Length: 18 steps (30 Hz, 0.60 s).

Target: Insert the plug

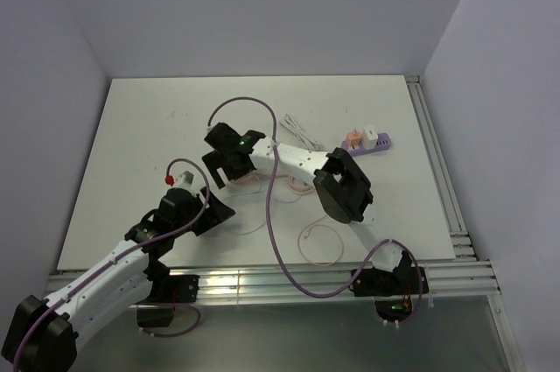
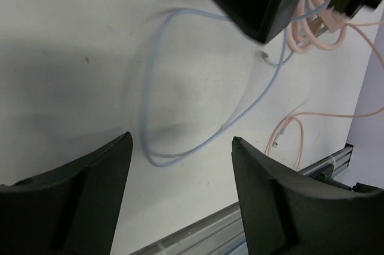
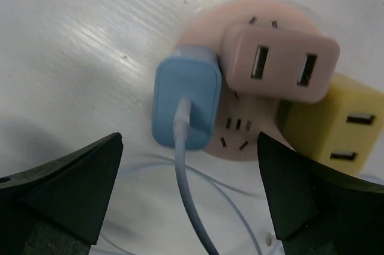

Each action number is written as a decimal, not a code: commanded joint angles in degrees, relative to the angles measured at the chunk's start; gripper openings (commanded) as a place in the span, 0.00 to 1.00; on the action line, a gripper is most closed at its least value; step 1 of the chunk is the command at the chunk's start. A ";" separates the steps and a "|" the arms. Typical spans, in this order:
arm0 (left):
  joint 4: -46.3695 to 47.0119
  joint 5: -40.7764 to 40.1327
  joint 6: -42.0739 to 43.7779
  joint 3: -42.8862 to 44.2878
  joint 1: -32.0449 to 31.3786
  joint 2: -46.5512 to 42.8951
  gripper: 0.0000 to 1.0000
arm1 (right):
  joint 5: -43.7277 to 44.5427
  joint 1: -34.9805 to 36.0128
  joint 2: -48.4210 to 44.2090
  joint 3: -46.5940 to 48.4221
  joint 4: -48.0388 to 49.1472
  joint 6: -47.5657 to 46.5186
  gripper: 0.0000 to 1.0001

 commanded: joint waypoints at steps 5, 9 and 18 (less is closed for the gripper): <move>-5.70 -3.75 3.09 8.72 -0.15 -4.71 0.77 | 5.74 0.08 -17.66 -7.55 0.75 -0.97 1.00; -7.81 -4.82 3.70 11.72 -0.15 -8.04 0.99 | 6.99 -0.19 -25.85 -14.74 3.99 -1.06 1.00; -7.91 -4.82 4.93 14.63 -0.07 -10.60 1.00 | 17.16 -0.71 -44.75 -34.85 14.10 2.45 1.00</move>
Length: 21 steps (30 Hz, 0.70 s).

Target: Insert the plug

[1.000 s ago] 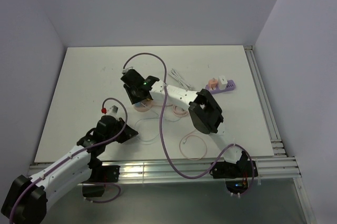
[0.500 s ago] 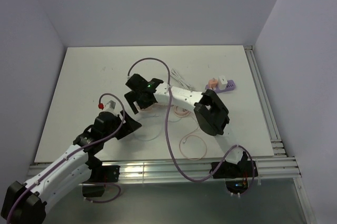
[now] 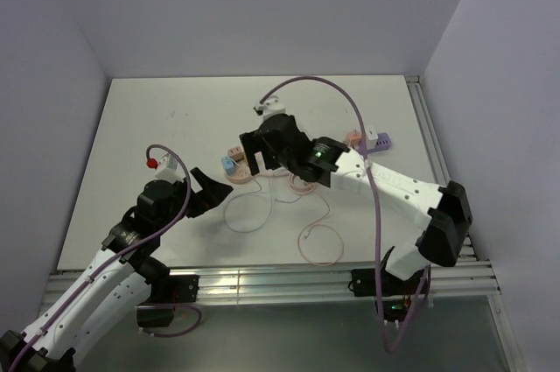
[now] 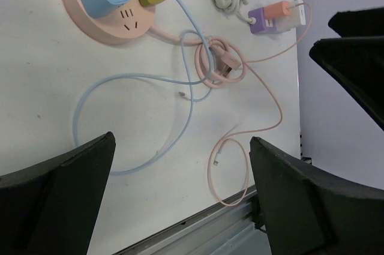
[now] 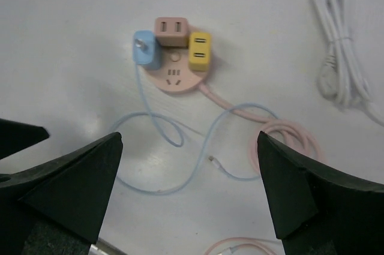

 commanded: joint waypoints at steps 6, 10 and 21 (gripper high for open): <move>4.46 2.34 1.62 2.83 -0.15 0.29 1.00 | 11.11 -0.93 -15.55 -24.26 16.47 5.66 1.00; 9.64 6.56 0.56 1.34 -0.07 0.99 1.00 | 8.30 -0.93 -20.56 -31.41 17.11 9.08 1.00; 45.06 28.58 -10.39 -13.40 2.04 3.36 0.99 | -11.25 -0.93 -53.89 -61.45 40.94 15.77 1.00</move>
